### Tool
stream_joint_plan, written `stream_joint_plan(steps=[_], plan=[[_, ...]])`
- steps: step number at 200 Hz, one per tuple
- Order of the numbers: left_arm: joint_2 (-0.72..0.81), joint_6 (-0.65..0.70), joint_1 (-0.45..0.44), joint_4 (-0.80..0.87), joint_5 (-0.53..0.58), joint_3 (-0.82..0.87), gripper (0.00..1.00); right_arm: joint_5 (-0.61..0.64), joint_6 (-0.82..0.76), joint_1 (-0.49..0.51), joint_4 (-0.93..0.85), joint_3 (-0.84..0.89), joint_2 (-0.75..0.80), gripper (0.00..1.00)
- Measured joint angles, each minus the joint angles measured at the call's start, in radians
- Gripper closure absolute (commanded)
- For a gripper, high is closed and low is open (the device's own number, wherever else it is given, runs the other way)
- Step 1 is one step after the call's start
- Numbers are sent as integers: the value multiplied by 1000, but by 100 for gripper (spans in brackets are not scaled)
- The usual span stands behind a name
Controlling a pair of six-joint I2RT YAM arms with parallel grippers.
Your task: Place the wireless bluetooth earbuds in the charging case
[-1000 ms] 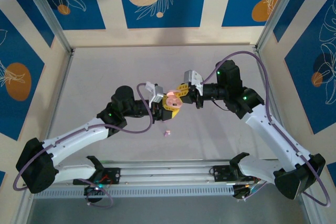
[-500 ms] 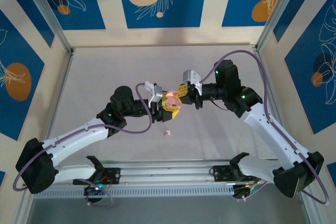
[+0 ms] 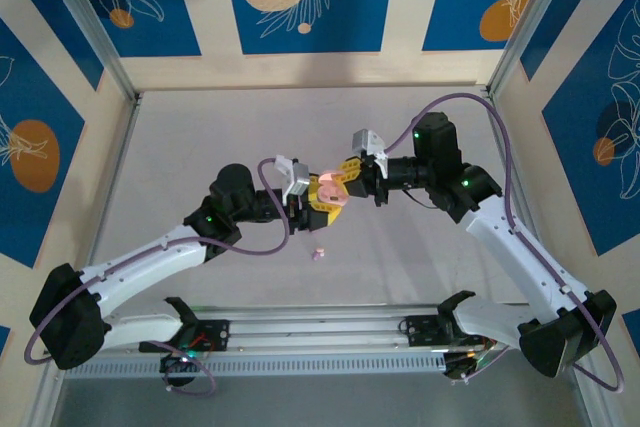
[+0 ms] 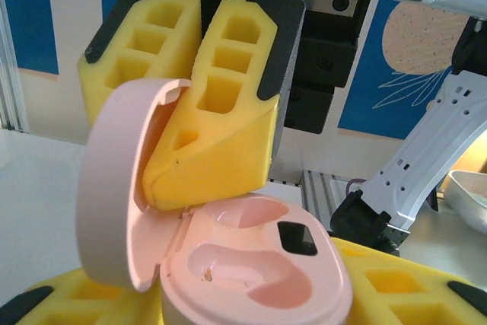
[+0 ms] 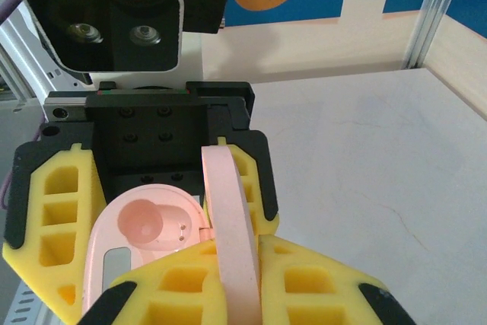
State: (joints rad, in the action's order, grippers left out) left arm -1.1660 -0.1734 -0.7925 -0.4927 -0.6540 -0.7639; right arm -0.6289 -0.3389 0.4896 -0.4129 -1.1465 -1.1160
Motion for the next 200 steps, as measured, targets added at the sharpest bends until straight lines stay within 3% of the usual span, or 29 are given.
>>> stream_joint_plan(steps=[64,174,200], plan=[[-1,-9,0,-24,0,0,49,-7,0,0,1,0,0,87],[-1,-11,0,-22,-3,0,74,-6,7,-4,5,0,0,84],[-1,-11,0,-22,-2,0,76,-6,15,-4,5,0,0,76]])
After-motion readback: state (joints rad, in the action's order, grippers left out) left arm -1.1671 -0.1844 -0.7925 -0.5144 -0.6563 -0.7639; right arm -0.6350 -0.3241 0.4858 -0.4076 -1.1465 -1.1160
